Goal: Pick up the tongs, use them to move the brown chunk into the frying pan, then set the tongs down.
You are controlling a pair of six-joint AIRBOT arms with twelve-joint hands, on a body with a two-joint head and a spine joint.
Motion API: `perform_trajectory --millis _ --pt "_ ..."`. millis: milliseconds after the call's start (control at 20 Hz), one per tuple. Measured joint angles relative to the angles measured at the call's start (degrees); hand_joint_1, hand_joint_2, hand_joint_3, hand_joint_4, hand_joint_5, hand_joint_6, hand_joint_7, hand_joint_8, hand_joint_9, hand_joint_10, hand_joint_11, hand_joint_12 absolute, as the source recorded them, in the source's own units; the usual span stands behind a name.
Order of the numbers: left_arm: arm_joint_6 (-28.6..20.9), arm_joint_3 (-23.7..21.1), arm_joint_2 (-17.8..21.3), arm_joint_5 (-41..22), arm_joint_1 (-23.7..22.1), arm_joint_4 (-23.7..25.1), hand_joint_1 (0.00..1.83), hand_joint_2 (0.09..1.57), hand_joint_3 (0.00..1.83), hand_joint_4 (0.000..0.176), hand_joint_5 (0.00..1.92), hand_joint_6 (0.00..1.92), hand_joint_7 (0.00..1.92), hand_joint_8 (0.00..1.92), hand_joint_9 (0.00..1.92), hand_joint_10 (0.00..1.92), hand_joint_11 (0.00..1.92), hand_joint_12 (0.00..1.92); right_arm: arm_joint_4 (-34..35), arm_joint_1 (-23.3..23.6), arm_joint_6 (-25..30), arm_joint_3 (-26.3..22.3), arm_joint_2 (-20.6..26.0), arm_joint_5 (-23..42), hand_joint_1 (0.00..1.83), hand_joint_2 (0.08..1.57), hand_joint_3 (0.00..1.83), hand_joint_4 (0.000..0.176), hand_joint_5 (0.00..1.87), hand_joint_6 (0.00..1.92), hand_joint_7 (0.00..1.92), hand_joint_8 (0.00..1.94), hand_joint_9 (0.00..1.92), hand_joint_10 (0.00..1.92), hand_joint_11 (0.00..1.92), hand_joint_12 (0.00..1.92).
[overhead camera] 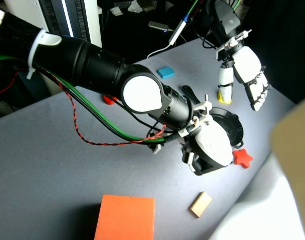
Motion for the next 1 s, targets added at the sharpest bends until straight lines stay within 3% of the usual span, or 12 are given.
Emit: perform_trajectory --millis 300,600,700,1000 --pt "0.42 0.74 -0.13 0.15 0.35 -0.66 0.03 1.29 0.0 0.0 0.13 0.01 0.16 0.0 0.15 0.01 0.0 0.44 -0.11 -1.22 -0.33 2.23 -2.12 0.33 1.12 1.32 0.0 0.176 1.3 1.92 1.41 1.94 1.48 1.92 1.59 1.92" --pt "1.03 1.03 -0.72 0.28 0.07 -0.74 0.04 1.29 0.0 0.0 0.15 0.01 0.17 0.0 0.16 0.0 0.0 0.46 0.04 -0.22 -0.33 3.21 -4.2 0.76 1.14 1.3 0.0 0.176 1.31 1.92 1.42 1.94 1.48 1.92 1.57 1.92" --pt "1.09 1.03 -0.72 0.26 0.07 -0.79 0.02 1.3 0.0 0.0 0.13 0.0 0.15 0.0 0.14 0.0 0.0 0.39 -0.17 -0.04 -0.35 4.22 -4.74 0.92 1.07 1.33 0.0 0.176 1.3 1.92 1.44 1.94 1.49 1.92 1.56 1.92" --pt "1.53 1.51 -1.44 0.37 0.07 -0.81 0.07 1.3 0.0 0.0 0.15 0.01 0.15 0.0 0.14 0.0 0.0 0.41 0.07 -0.17 -0.39 5.88 -6.97 0.79 0.94 1.37 0.01 0.176 1.24 1.92 1.36 1.94 1.42 1.92 1.48 1.92"
